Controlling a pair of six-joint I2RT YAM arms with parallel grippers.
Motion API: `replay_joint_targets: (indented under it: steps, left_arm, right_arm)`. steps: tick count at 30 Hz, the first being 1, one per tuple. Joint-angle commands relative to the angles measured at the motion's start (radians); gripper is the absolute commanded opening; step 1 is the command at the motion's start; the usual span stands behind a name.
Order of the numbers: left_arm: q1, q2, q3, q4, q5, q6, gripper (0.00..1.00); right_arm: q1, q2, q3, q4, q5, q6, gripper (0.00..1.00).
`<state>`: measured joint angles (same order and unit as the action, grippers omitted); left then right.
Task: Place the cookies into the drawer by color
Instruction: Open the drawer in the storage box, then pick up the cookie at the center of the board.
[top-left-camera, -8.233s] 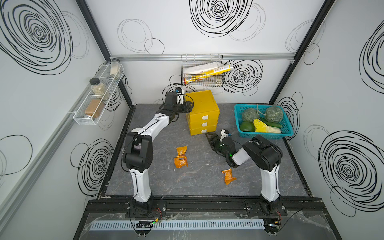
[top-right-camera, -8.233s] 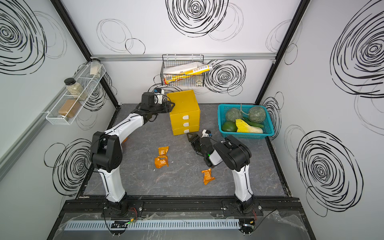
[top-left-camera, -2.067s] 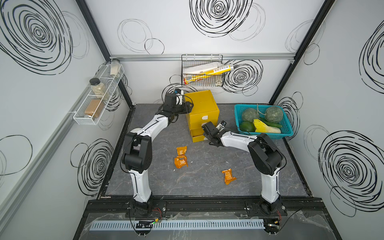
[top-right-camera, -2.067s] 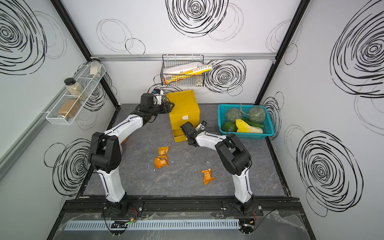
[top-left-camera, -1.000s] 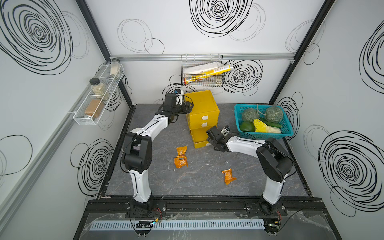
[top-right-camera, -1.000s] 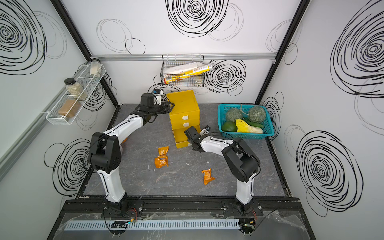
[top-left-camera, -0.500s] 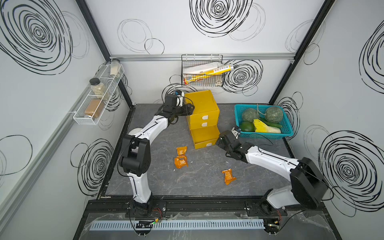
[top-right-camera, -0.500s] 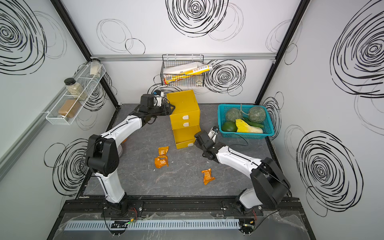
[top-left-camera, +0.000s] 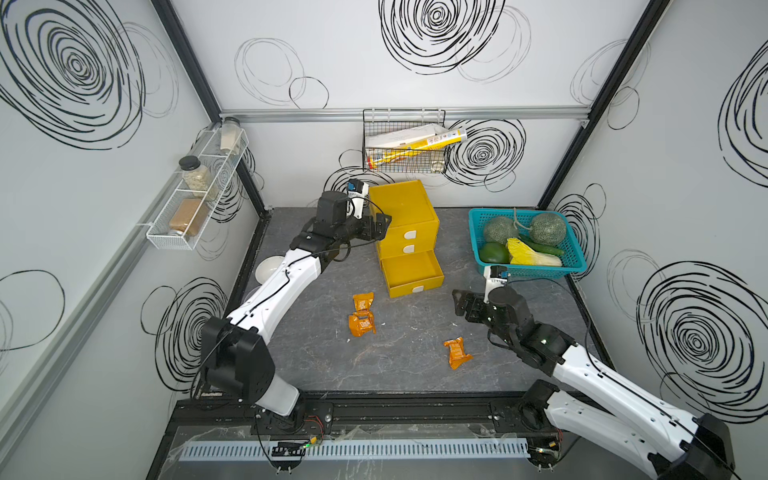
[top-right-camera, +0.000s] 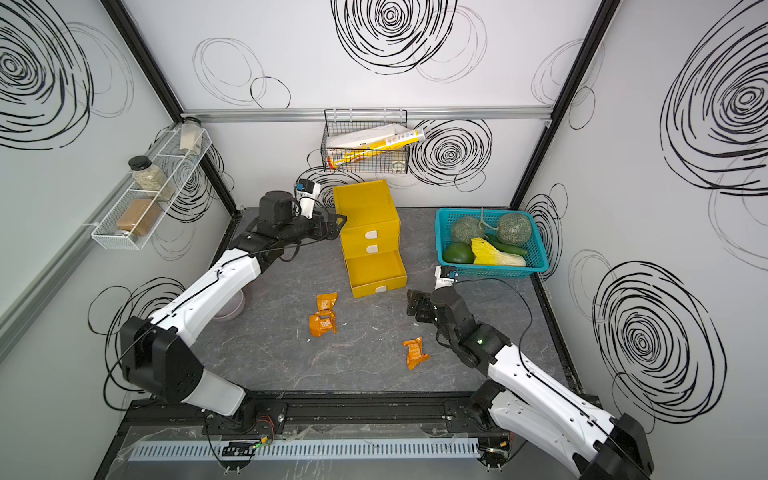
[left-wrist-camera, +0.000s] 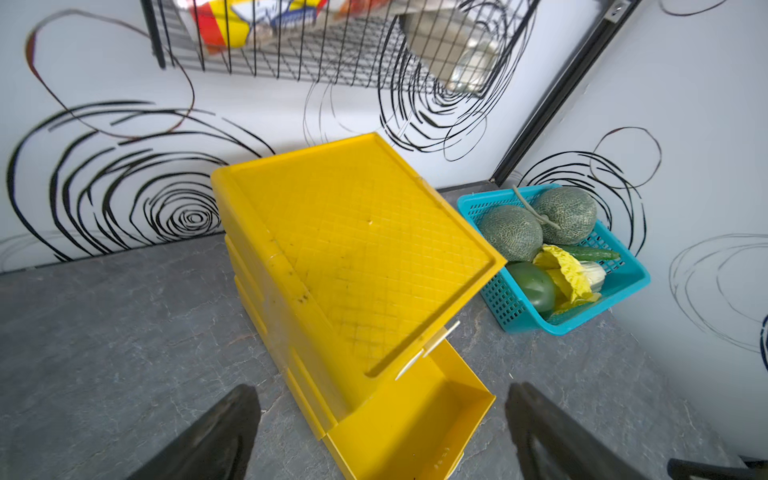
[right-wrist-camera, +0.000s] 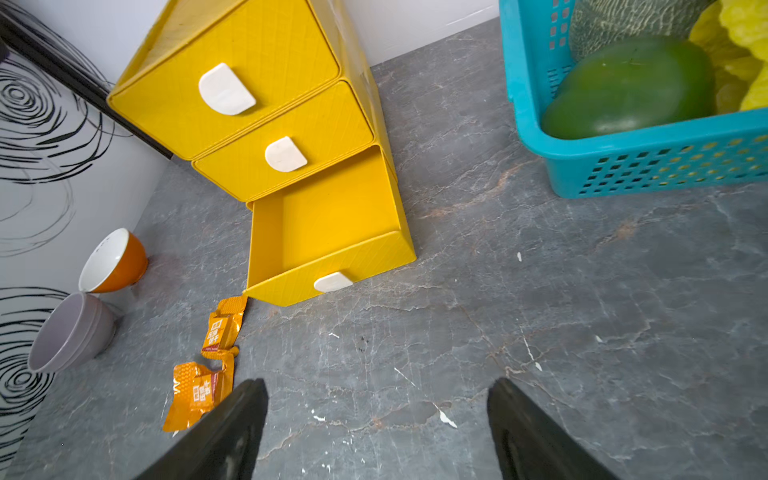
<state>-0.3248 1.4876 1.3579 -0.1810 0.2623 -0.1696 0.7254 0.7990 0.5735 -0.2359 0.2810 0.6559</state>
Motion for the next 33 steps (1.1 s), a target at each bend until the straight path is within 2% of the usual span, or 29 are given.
replay_joint_targets:
  steps: [1, 9, 14, 16, 23, 28, 33]
  left_arm:
    - [-0.003, -0.078, -0.047, -0.010, 0.002, 0.100, 0.99]
    - [-0.005, -0.296, -0.223, -0.070, 0.058, 0.244, 0.99]
    - [0.002, -0.417, -0.358, -0.077, 0.106, 0.295, 0.99]
    - [0.016, -0.458, -0.416, -0.071, 0.158, 0.319, 0.99]
    - [0.082, -0.531, -0.568, -0.053, 0.241, 0.356, 0.99]
    - [0.100, -0.549, -0.625, -0.092, 0.350, 0.458, 0.99]
    - [0.121, -0.552, -0.647, -0.068, 0.349, 0.470, 0.99]
  right_arm:
    - [0.006, -0.020, 0.004, -0.085, -0.044, -0.093, 0.87]
    - [0.007, 0.023, 0.005, -0.161, -0.185, -0.093, 0.80]
    - [0.007, 0.106, 0.021, -0.212, -0.243, -0.054, 0.78]
    - [0.008, 0.145, 0.013, -0.223, -0.272, -0.034, 0.78]
    - [0.012, 0.206, -0.022, -0.251, -0.289, -0.008, 0.73]
    - [0.027, 0.223, -0.040, -0.250, -0.307, -0.001, 0.71]
    - [0.068, 0.285, -0.034, -0.254, -0.289, -0.007, 0.71]
